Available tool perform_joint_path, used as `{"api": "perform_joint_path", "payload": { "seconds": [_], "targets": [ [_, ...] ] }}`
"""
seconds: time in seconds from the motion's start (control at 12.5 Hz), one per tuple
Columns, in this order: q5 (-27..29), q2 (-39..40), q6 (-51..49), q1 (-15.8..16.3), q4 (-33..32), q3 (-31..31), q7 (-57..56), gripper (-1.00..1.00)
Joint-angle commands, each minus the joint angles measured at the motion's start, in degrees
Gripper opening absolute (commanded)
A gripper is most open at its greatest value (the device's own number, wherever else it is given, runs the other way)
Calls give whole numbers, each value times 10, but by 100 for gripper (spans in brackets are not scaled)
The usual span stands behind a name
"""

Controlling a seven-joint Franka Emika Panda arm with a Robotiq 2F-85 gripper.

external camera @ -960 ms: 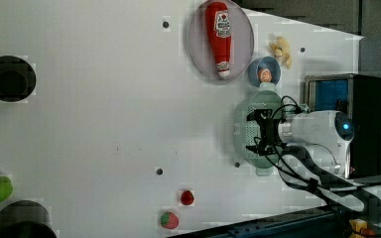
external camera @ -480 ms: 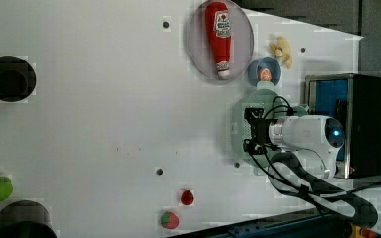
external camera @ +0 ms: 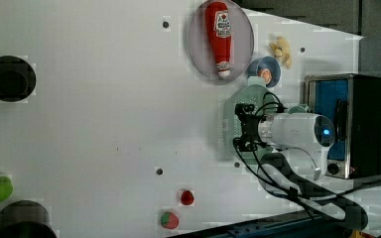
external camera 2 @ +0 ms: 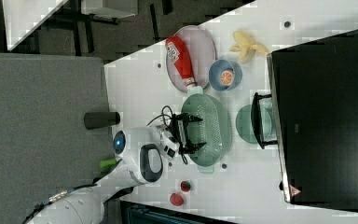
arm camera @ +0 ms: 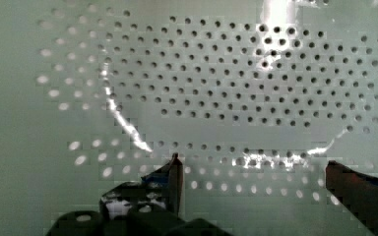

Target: Drag strainer right to left.

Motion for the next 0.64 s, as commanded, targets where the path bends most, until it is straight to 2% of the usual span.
{"api": "perform_joint_path", "payload": {
  "seconds": [0.08, 0.64],
  "targets": [
    [-6, -4, -14, 37, 19, 8, 93, 100],
    [-2, 9, -17, 107, 42, 12, 146, 100]
  ]
}}
